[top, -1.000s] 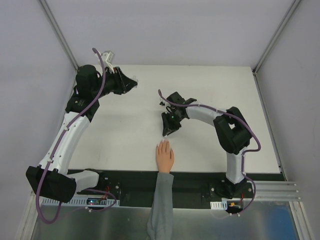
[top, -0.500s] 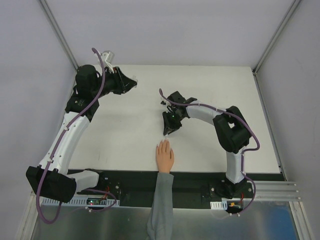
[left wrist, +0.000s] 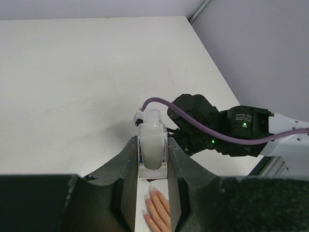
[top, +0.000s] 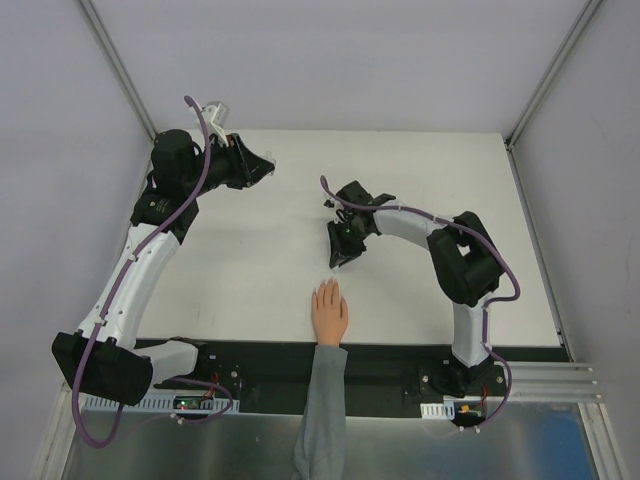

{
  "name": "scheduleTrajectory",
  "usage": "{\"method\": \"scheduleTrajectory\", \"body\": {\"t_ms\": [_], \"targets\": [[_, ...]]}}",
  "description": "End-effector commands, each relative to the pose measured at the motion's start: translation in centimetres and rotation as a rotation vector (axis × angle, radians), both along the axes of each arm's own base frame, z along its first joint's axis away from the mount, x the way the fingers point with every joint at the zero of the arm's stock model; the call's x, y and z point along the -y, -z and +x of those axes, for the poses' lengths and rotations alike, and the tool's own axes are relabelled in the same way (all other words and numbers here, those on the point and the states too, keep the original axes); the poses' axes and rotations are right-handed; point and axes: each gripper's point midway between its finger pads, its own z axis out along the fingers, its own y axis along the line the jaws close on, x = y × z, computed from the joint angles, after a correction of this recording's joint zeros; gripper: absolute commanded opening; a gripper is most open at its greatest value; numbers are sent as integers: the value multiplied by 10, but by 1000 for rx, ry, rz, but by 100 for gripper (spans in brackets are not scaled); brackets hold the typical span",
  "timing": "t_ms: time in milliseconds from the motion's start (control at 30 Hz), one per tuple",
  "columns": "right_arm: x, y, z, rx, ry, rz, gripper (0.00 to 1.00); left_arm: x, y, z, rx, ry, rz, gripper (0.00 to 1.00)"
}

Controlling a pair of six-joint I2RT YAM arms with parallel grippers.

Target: Paint the nails

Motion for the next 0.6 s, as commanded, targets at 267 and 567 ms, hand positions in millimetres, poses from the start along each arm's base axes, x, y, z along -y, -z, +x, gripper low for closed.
{"method": "scheduleTrajectory", "body": {"t_ms": [267,567], "targets": [[-13,-31,-11,21,-21,89,0,-3,-27,-7,90,10,-14,0],[-14,-19,-10,1,-20,68,0,-3,-29,-7,96,13,-11,0]]}}
